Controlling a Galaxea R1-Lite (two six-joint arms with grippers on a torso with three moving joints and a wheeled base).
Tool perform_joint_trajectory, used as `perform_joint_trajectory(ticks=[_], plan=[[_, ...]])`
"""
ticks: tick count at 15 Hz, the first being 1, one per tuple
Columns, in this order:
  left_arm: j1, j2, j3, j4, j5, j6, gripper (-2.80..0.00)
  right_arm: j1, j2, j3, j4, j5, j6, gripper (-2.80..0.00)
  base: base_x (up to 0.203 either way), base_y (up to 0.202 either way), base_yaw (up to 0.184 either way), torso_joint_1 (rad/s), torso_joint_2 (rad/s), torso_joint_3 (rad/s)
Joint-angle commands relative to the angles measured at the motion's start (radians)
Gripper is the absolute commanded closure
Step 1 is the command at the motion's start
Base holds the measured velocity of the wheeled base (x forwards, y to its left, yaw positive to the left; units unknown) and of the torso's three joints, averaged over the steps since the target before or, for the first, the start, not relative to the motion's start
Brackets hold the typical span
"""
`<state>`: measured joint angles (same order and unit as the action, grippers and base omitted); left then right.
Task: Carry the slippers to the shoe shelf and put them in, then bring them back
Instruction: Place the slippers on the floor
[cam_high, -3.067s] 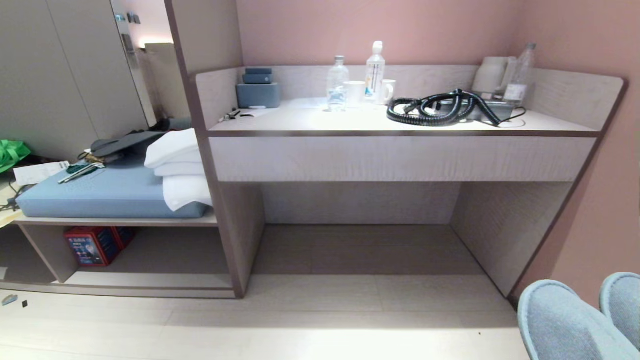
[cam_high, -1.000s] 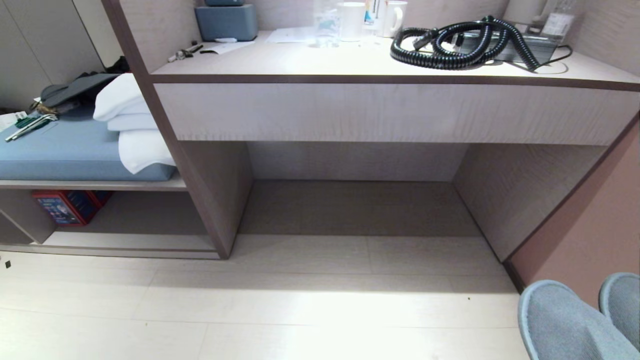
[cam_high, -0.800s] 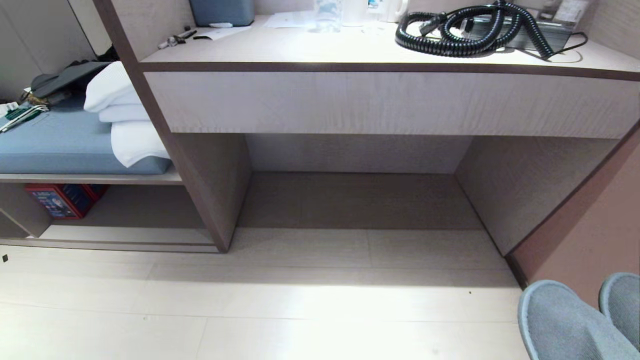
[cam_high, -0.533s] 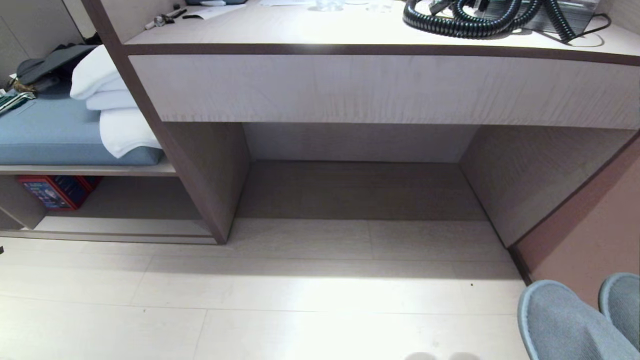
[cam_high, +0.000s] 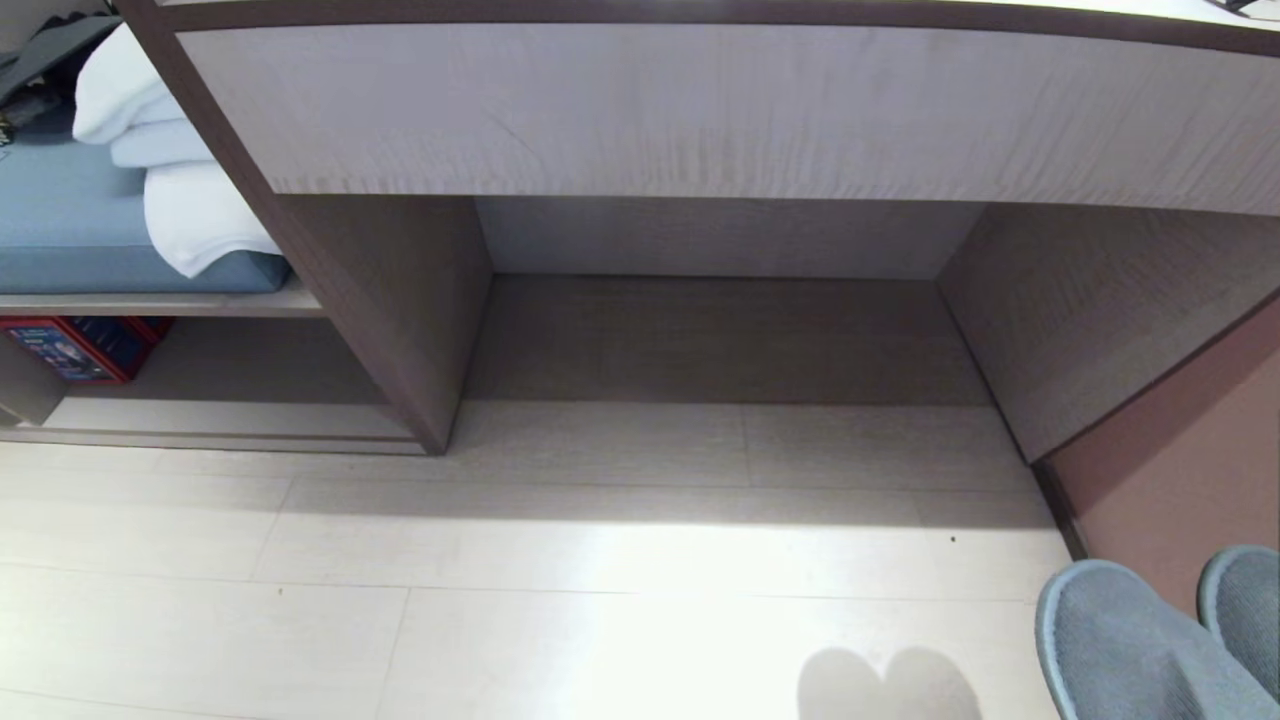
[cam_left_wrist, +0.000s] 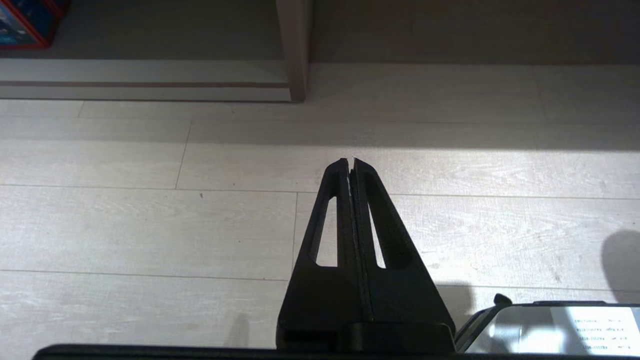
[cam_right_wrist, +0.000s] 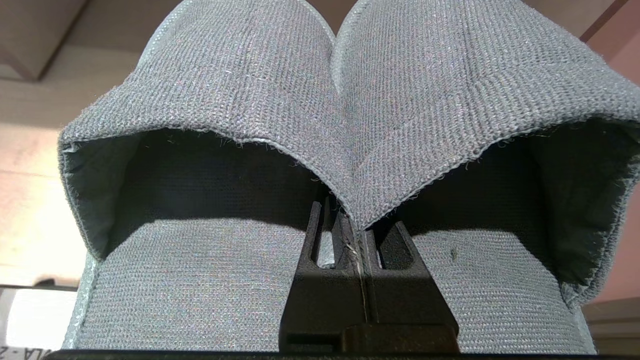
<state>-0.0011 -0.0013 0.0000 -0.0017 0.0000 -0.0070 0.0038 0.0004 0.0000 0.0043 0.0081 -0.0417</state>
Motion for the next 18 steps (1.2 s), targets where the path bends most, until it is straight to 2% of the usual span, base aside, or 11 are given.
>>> perform_joint_trajectory(ticks=[1, 18], plan=[[0.001, 0.001, 0.000, 0.000, 0.000, -0.001, 0.00, 0.001, 0.001, 0.000, 0.000, 0.000, 0.000, 0.00, 0.000, 0.000, 0.000, 0.002, 0.00, -0.207], [0.000, 0.001, 0.000, 0.000, 0.000, -0.001, 0.00, 0.001, 0.001, 0.000, 0.000, 0.000, 0.000, 0.00, 0.000, 0.000, 0.000, 0.003, 0.00, -0.199]])
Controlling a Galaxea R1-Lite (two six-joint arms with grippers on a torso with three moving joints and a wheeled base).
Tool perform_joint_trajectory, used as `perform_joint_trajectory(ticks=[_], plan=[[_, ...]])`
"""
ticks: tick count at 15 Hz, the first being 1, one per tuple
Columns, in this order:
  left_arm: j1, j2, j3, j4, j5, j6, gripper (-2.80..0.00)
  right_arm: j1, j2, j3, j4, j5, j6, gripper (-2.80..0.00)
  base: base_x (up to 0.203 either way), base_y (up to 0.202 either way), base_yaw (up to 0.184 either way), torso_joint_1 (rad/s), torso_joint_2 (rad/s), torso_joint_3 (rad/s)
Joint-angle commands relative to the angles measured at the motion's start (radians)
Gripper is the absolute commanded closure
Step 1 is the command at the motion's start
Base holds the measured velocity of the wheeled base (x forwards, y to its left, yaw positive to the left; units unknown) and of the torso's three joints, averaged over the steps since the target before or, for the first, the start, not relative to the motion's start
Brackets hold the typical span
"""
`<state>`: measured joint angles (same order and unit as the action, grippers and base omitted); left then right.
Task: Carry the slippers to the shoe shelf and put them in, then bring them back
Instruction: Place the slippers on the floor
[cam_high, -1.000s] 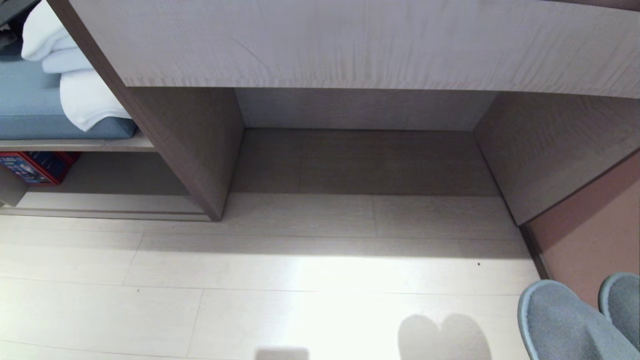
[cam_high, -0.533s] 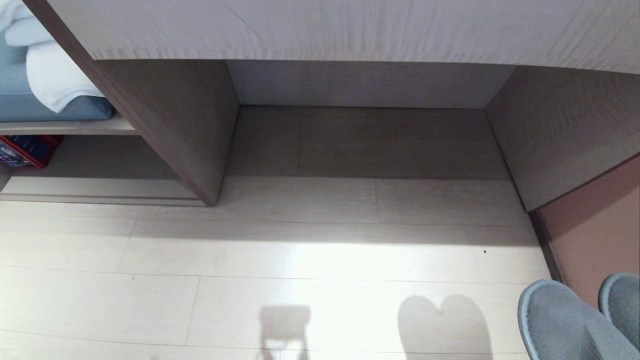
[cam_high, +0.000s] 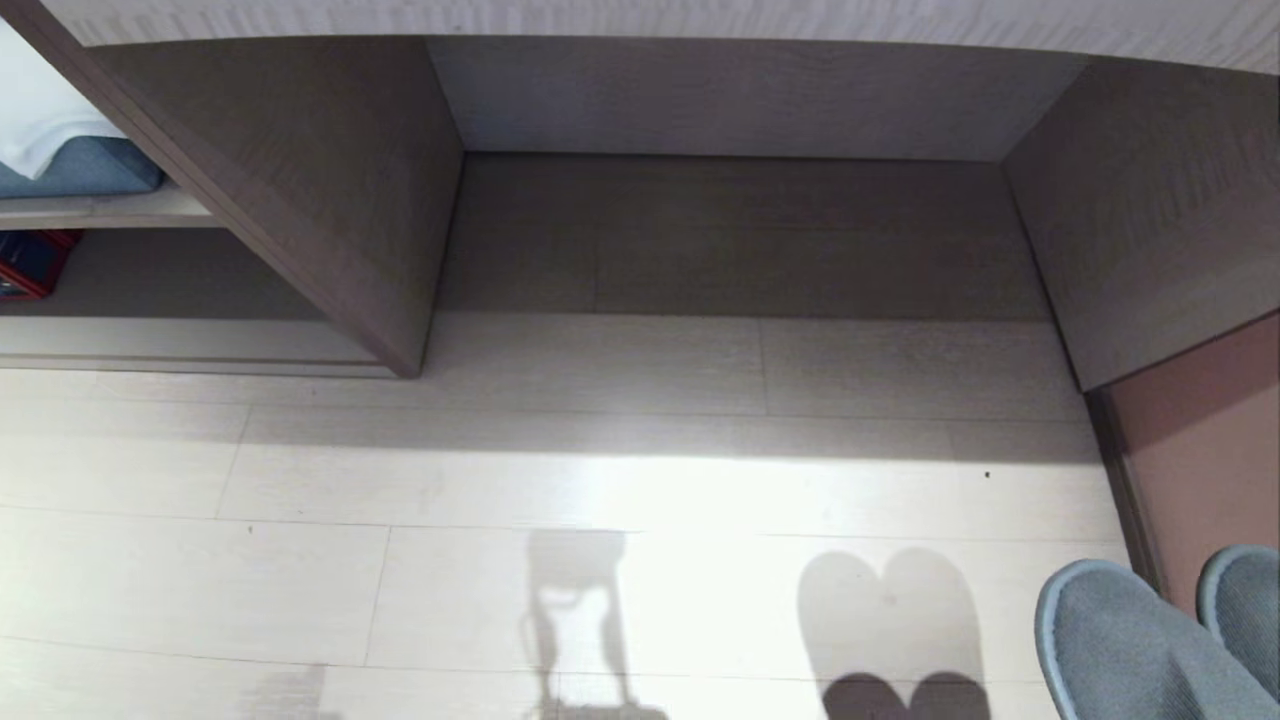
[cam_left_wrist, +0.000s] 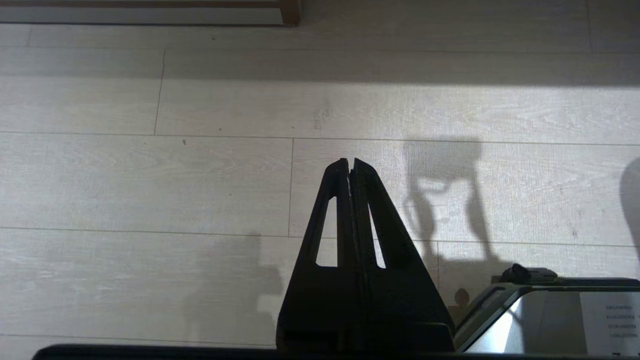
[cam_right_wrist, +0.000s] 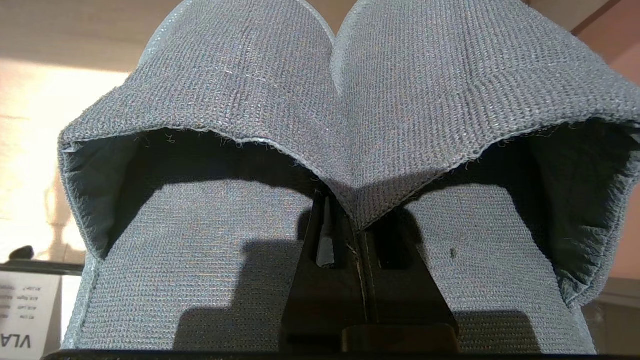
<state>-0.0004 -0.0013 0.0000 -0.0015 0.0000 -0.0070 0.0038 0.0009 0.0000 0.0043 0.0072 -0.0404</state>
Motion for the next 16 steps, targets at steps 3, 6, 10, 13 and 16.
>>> perform_joint_trajectory(ticks=[3, 6, 10, 13, 16], plan=[[0.000, 0.001, 0.000, 0.000, 0.000, -0.002, 0.00, 0.001, 0.001, 0.000, 0.000, 0.000, -0.001, 0.00, 0.000, 0.000, 0.000, 0.002, 0.00, -0.196], [-0.001, 0.001, 0.000, 0.000, 0.000, -0.001, 0.00, 0.001, 0.001, 0.000, 0.000, 0.000, -0.004, 0.00, 0.000, 0.000, 0.000, 0.002, 0.00, -0.200], [0.000, 0.001, 0.000, 0.000, 0.000, -0.001, 0.00, 0.001, 0.001, 0.000, 0.000, 0.000, -0.004, 0.00, 0.000, 0.000, 0.000, 0.002, 0.00, -0.197], [0.000, 0.001, 0.000, 0.000, 0.000, -0.002, 0.00, 0.001, 0.001, 0.000, 0.000, 0.000, -0.006, 0.00, 0.000, 0.000, 0.000, 0.003, 0.00, -0.200], [-0.001, 0.001, 0.000, 0.000, 0.000, -0.001, 0.00, 0.001, 0.001, 0.000, -0.001, 0.000, -0.006, 0.00, 0.000, 0.000, 0.000, 0.002, 0.01, -0.197]])
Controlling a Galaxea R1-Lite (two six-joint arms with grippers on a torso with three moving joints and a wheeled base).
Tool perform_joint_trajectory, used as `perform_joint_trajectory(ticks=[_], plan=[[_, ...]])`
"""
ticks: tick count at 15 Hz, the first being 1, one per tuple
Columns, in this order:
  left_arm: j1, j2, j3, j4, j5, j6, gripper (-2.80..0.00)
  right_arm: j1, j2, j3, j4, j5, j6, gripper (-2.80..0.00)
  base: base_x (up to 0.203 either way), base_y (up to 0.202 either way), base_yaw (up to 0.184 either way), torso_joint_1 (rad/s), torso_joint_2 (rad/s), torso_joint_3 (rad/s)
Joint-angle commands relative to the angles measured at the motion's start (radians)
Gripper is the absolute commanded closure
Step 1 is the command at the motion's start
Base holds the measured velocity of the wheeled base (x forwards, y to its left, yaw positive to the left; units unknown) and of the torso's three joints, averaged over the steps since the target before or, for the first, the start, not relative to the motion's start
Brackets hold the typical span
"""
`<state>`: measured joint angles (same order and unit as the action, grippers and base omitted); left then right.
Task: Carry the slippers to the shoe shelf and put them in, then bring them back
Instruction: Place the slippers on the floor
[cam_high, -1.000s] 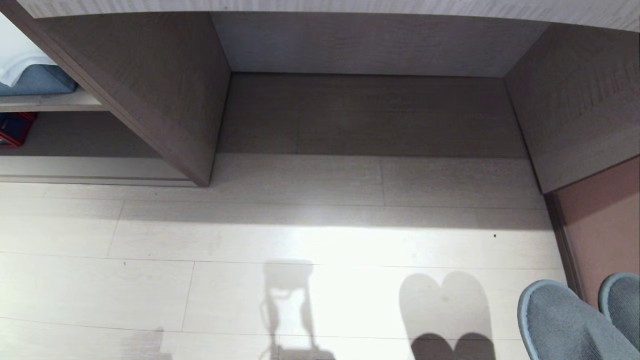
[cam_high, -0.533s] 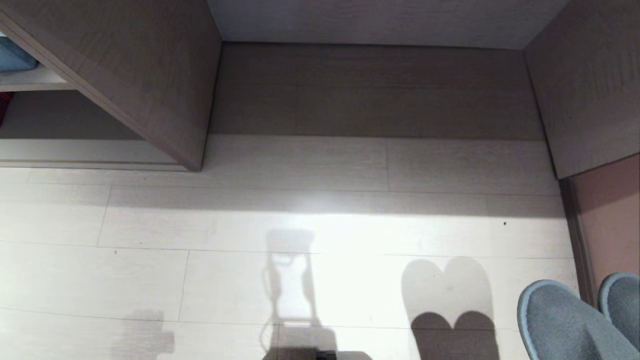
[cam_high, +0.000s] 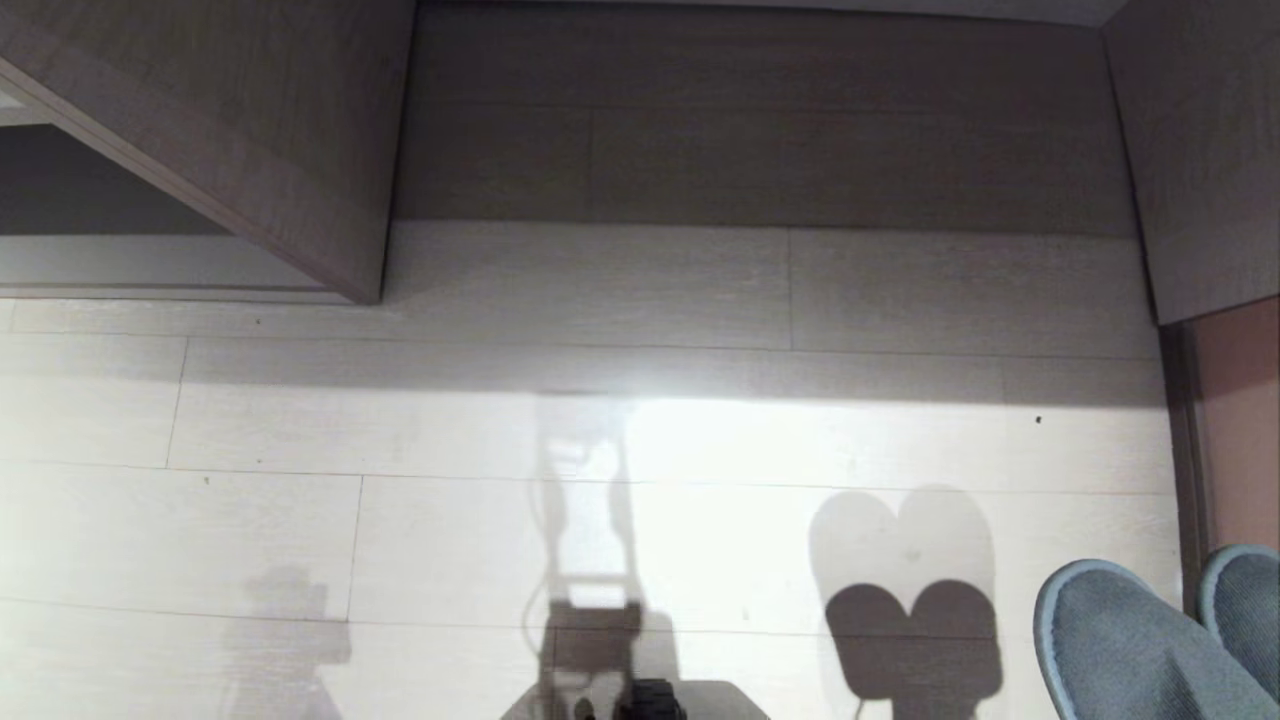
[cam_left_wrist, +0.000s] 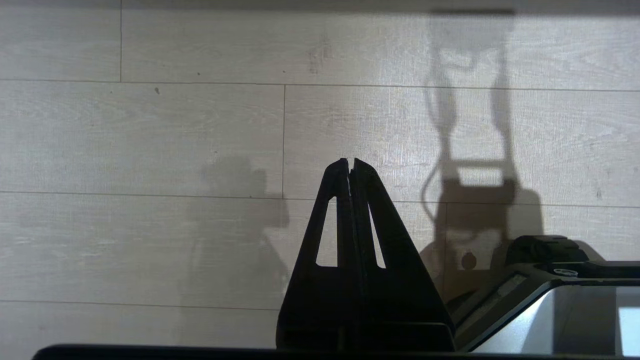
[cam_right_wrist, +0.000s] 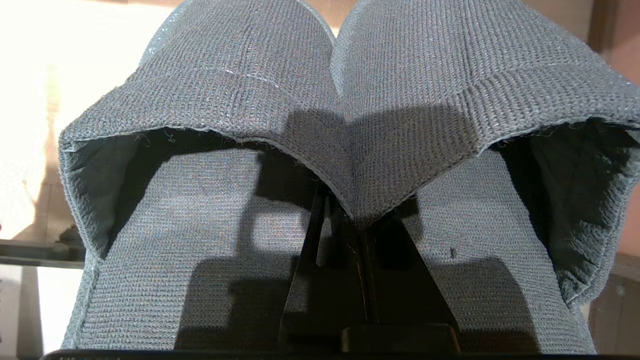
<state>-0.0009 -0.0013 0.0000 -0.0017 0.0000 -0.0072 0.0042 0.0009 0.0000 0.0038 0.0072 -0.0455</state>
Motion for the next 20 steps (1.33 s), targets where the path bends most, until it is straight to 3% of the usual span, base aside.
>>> perform_joint_trajectory(ticks=[1, 20], plan=[[0.000, 0.001, 0.000, 0.000, 0.000, -0.001, 0.00, 0.000, 0.001, 0.000, 0.001, 0.000, 0.000, 0.00, 0.000, 0.000, 0.000, -0.007, 0.00, -0.203], [0.000, 0.001, 0.000, 0.000, 0.000, -0.001, 0.00, 0.000, 0.001, 0.000, 0.001, 0.000, 0.003, 0.00, 0.000, 0.000, 0.000, 0.002, 0.00, -0.197]])
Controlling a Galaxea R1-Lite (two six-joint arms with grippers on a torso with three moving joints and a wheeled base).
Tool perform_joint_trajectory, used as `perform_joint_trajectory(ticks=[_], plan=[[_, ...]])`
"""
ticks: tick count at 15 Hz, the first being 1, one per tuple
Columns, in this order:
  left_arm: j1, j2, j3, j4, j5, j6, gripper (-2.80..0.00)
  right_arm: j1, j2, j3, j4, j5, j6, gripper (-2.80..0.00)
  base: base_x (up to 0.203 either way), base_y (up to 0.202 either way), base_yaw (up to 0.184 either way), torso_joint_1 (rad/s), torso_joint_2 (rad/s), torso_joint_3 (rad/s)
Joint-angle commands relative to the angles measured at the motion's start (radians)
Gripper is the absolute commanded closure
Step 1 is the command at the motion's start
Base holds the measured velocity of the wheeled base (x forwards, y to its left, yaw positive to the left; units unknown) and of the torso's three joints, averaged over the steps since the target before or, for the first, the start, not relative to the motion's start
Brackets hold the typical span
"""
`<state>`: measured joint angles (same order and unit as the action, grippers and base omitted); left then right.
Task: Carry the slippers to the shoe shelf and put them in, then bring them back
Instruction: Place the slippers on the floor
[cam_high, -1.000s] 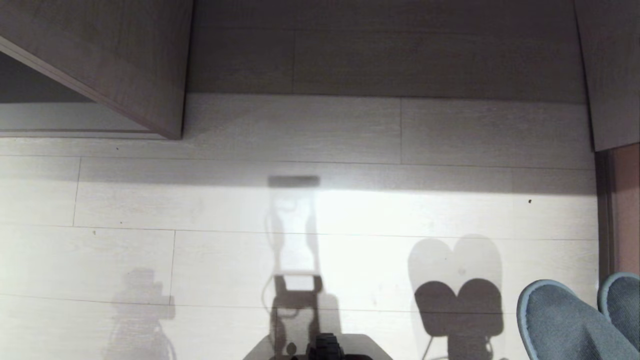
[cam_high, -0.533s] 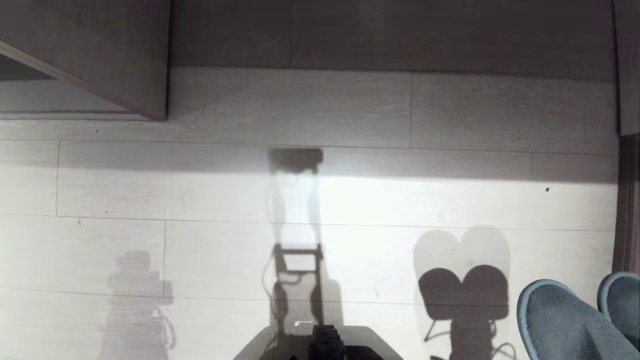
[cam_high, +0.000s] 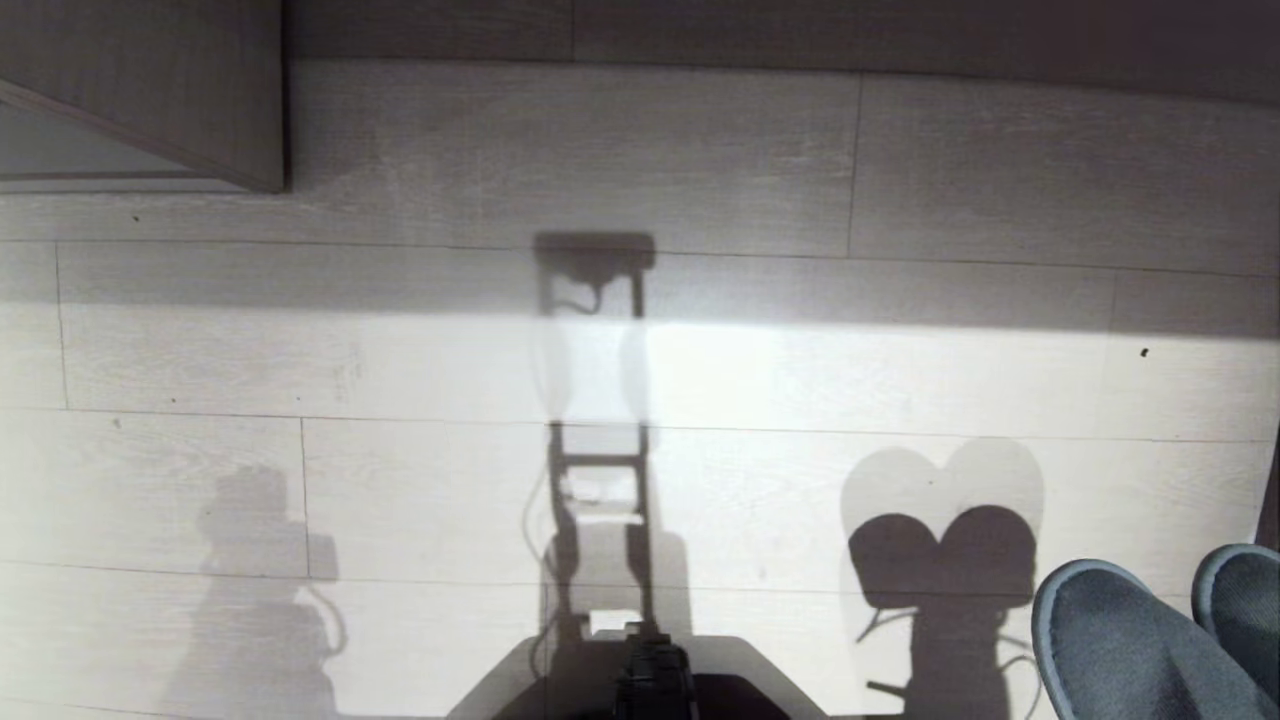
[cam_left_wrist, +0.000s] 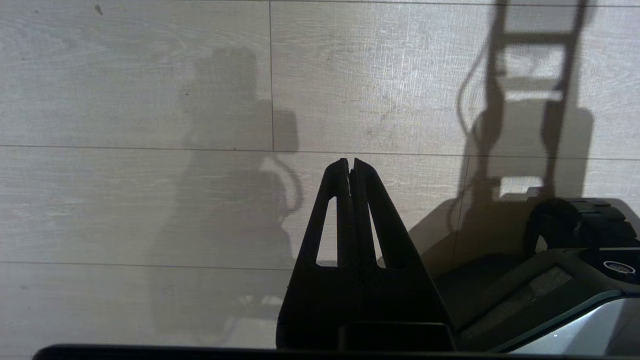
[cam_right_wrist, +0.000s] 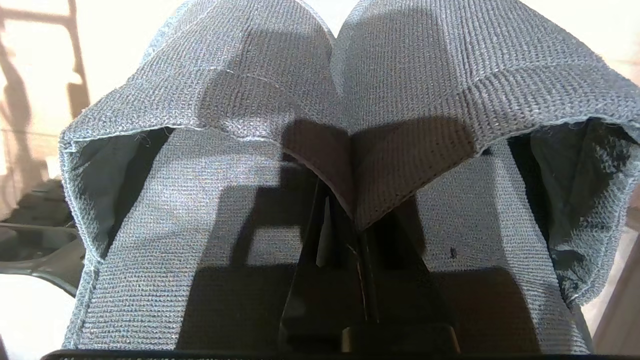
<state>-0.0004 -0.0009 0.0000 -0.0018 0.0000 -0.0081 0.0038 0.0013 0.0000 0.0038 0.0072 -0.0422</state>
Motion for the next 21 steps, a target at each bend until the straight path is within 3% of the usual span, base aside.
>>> perform_joint_trajectory(ticks=[1, 9, 11, 16, 18, 21], plan=[[0.000, 0.001, 0.000, 0.000, 0.000, -0.001, 0.00, 0.001, 0.000, 0.000, 0.001, 0.000, 0.001, 0.00, 0.000, 0.000, 0.000, 0.005, 0.00, -0.198], [0.000, 0.000, 0.000, 0.000, 0.000, 0.000, 0.00, -0.008, -0.001, -0.010, -0.009, 0.005, -0.006, 0.00, 0.000, 0.000, 0.000, 0.002, 0.00, -0.146], [0.000, 0.000, 0.000, 0.000, 0.000, 0.000, 0.00, -0.008, 0.040, -0.104, -0.005, 0.019, -0.006, 0.00, 0.000, 0.000, 0.000, 0.000, 0.00, 0.000], [-0.001, 0.001, 0.000, 0.000, 0.000, 0.000, 0.00, -0.007, 0.532, -0.362, -0.059, 0.033, -0.044, 0.00, 0.000, 0.000, 0.000, 0.000, 0.00, 0.000], [0.000, -0.001, 0.000, 0.000, 0.000, 0.000, 0.00, -0.005, 0.803, -0.424, -0.205, 0.038, -0.058, 0.00, 0.000, 0.000, 0.000, 0.000, 0.00, 0.000], [-0.001, -0.001, 0.000, 0.000, 0.000, 0.000, 0.00, -0.003, 1.201, -0.530, -0.532, 0.042, -0.070, 0.00, 0.000, 0.000, 0.000, 0.000, 0.00, 0.000]])
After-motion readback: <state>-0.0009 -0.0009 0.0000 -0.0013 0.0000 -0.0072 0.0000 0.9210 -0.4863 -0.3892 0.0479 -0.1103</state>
